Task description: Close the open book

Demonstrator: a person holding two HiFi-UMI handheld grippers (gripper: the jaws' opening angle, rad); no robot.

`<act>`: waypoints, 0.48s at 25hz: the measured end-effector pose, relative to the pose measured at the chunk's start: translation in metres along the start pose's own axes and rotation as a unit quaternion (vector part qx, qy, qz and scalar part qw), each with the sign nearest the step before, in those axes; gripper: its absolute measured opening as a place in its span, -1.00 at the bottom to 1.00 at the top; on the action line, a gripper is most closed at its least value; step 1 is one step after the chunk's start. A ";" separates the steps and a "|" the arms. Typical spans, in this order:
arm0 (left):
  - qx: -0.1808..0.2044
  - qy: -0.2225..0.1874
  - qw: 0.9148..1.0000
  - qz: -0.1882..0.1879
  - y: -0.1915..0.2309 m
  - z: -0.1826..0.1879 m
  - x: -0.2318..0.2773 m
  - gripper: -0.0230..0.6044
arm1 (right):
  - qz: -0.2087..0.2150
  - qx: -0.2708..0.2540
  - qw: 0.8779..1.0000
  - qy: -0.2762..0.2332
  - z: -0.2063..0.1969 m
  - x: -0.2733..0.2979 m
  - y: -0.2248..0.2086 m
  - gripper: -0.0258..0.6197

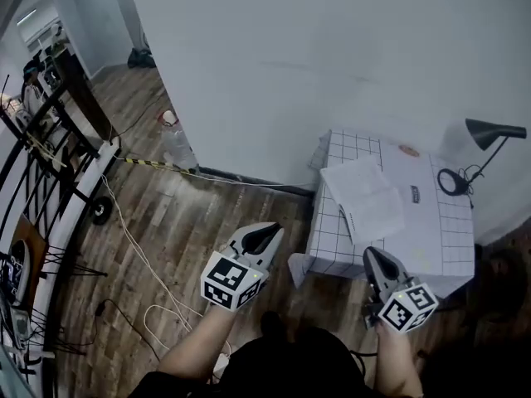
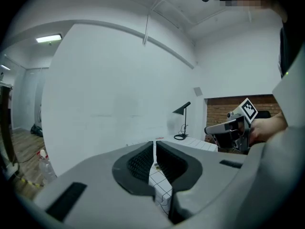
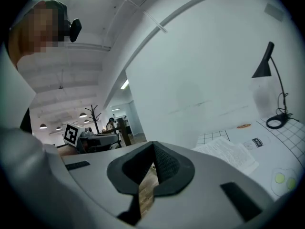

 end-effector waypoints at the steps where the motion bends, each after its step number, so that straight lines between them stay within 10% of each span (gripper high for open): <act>1: 0.003 0.002 1.000 -0.013 0.001 -0.002 0.008 -0.85 | -0.011 0.002 1.000 0.001 -0.001 0.001 -0.006 -0.93; 12: 0.038 0.047 0.994 -0.095 -0.019 -0.013 0.130 -0.89 | -0.074 0.038 0.996 -0.039 0.014 0.006 -0.112 -0.93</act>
Point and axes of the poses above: the fingertips, and each gripper's own axes: x forward along the fingers, y to its left, z out of its top, the point moved 2 cm from there along -x, backward along the fingers, and after that the axes turned 7 degrees about -y, right-handed, at the moved point
